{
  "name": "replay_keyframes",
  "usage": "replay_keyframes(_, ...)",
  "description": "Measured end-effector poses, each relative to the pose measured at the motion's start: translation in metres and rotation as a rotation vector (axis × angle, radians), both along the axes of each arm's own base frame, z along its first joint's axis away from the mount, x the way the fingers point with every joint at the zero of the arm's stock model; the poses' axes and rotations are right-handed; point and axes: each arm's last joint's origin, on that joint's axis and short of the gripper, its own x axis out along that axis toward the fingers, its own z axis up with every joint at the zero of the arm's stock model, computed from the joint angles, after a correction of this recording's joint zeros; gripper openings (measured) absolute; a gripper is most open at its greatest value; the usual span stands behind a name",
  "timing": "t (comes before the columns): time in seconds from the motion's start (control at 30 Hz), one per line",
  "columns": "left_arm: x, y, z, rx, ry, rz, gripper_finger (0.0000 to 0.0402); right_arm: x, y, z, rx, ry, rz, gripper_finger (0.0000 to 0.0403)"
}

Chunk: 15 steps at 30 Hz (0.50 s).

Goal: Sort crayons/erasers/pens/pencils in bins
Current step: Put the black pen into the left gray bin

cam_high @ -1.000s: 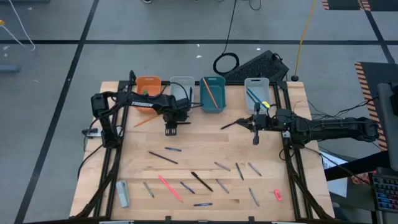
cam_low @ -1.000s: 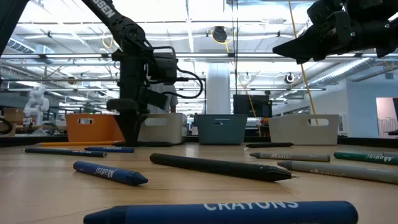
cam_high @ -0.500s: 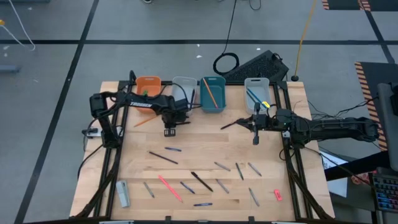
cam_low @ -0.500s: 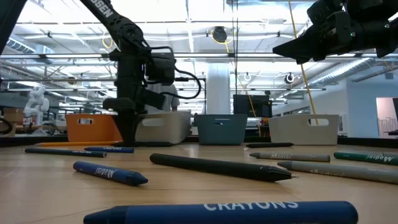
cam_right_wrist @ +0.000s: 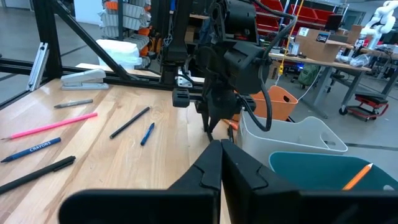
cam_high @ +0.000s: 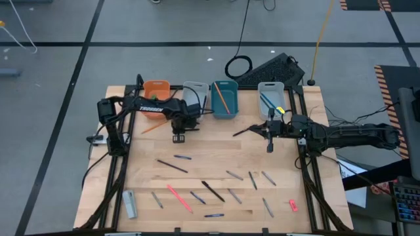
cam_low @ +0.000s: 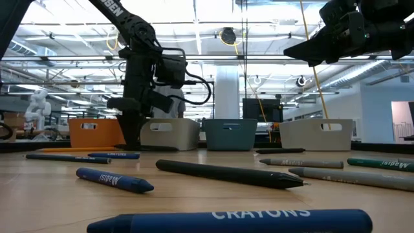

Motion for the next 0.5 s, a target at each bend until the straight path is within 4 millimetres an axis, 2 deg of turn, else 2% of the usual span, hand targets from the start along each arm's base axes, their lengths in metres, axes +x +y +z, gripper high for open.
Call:
replay_keyframes(0.27,0.004,-0.012,0.011,-0.015,0.023,-0.037,0.0041,0.0,0.0,0.0,0.0,0.0,0.0,0.0)
replay_keyframes(0.5,-0.003,-0.02,0.044,-0.015,-0.078,-0.018,0.0041,0.0,0.0,0.0,0.0,0.0,0.0,0.0)
